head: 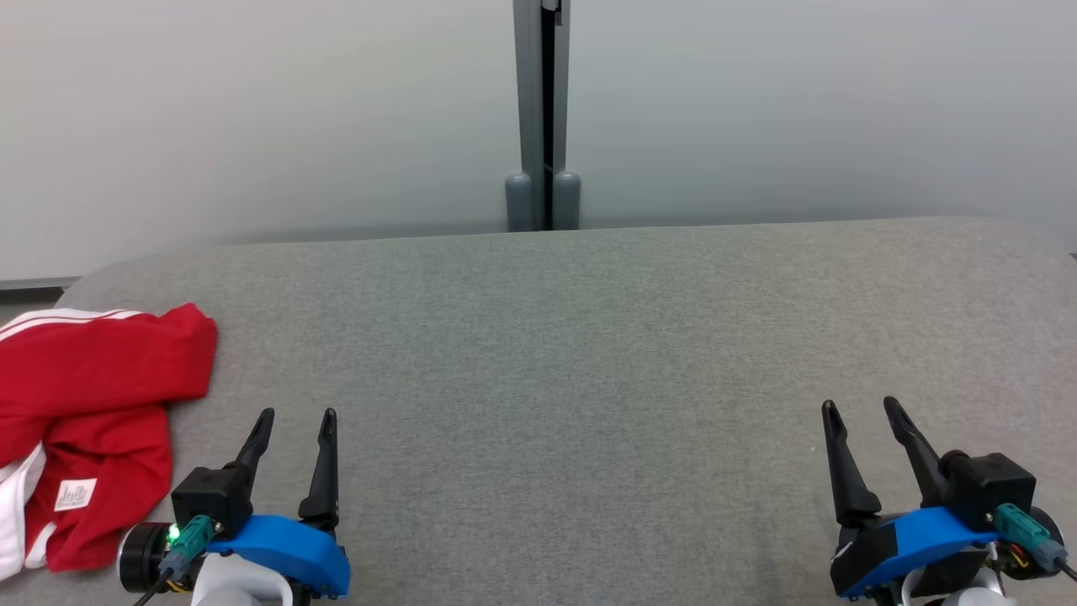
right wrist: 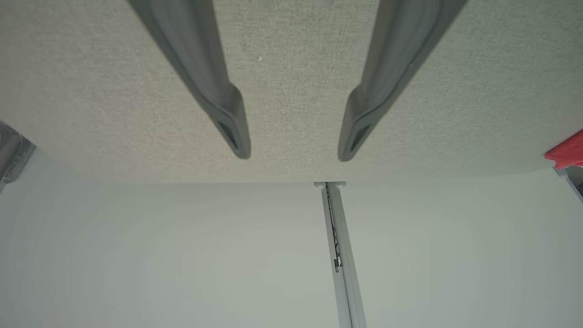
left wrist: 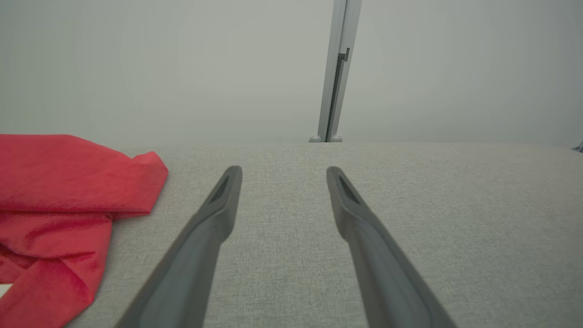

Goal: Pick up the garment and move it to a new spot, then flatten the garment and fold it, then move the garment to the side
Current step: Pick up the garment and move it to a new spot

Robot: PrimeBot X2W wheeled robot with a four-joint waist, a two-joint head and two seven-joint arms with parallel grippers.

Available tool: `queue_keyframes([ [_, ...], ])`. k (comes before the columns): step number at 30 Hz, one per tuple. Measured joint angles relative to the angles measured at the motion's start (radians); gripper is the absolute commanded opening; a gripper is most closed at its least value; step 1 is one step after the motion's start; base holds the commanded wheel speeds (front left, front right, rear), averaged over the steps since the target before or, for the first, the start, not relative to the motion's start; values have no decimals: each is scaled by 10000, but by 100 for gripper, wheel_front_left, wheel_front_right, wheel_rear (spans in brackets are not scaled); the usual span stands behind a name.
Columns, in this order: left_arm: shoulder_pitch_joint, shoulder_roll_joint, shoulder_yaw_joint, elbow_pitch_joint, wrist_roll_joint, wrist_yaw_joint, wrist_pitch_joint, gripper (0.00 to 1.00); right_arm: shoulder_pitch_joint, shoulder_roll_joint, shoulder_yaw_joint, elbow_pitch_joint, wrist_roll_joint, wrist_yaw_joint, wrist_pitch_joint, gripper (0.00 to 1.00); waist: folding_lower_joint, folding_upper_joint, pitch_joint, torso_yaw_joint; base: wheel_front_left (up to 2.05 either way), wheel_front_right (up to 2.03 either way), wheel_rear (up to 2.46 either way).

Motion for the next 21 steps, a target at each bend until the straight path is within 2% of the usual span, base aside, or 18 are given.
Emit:
queue_keyframes([
  [7, -60, 8, 96, -13, -17, 73, 0, 100, -1, 17, 82, -50, 13, 0, -17, 100, 1, 0, 44, 493, 0, 0, 0],
  [21, -172, 10, 349, -136, -40, 201, -2, 100, -75, 27, 418, -339, 0, 2, 63, 100, 0, 0, 197, 1905, 0, 0, 0],
])
